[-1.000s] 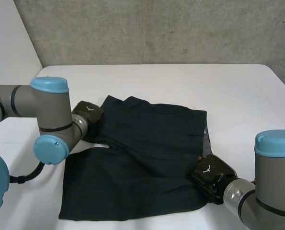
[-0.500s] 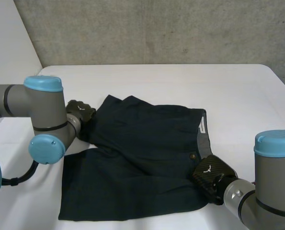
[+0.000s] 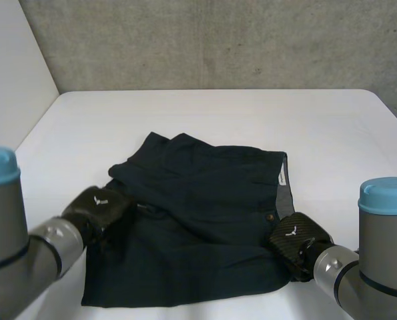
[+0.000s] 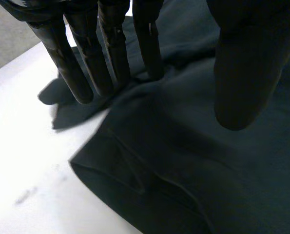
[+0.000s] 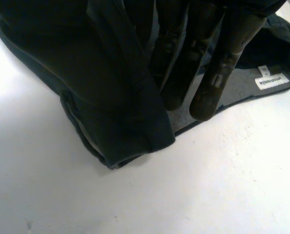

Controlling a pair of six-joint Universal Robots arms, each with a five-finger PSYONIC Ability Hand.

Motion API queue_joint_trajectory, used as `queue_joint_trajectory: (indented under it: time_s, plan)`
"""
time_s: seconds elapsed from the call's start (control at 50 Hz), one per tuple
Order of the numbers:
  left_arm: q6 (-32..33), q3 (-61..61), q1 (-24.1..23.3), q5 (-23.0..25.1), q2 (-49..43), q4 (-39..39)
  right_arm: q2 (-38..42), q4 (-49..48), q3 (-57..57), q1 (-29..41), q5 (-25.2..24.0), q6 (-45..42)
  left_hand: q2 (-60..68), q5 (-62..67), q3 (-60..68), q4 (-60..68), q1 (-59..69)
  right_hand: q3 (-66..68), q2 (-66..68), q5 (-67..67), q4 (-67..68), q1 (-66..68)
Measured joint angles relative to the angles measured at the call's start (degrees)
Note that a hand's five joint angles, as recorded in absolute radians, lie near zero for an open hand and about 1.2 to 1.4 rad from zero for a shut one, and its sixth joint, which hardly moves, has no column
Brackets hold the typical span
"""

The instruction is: Fold the shorts.

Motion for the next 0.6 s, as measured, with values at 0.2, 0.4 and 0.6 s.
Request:
queue_joint_trajectory:
  time_s: [0.2, 0.4, 0.6]
  plan:
    - [0.2, -3.8, 0.9, -0.4, -3.2, 10.6, -0.3, 0.0, 0.6, 0.1, -0.2, -0.1, 0.0, 0.0, 0.0, 0.0, 0.0, 0.0, 0.0, 0.0, 0.0, 0.0]
    - [0.2, -2.6, 1.0, -0.6, -7.6, 12.6, -1.0, 0.0, 1.1, 0.1, -0.3, -0.1, 0.0, 0.0, 0.0, 0.0, 0.0, 0.0, 0.0, 0.0, 0.0, 0.0]
    - [0.4, -1.6, 0.4, -0.7, -10.3, 14.6, -1.2, 0.0, 1.2, 0.1, -0.3, -0.1, 7.4, 7.1, 6.2, 7.0, 7.1, 0.0, 0.0, 0.0, 0.0, 0.0]
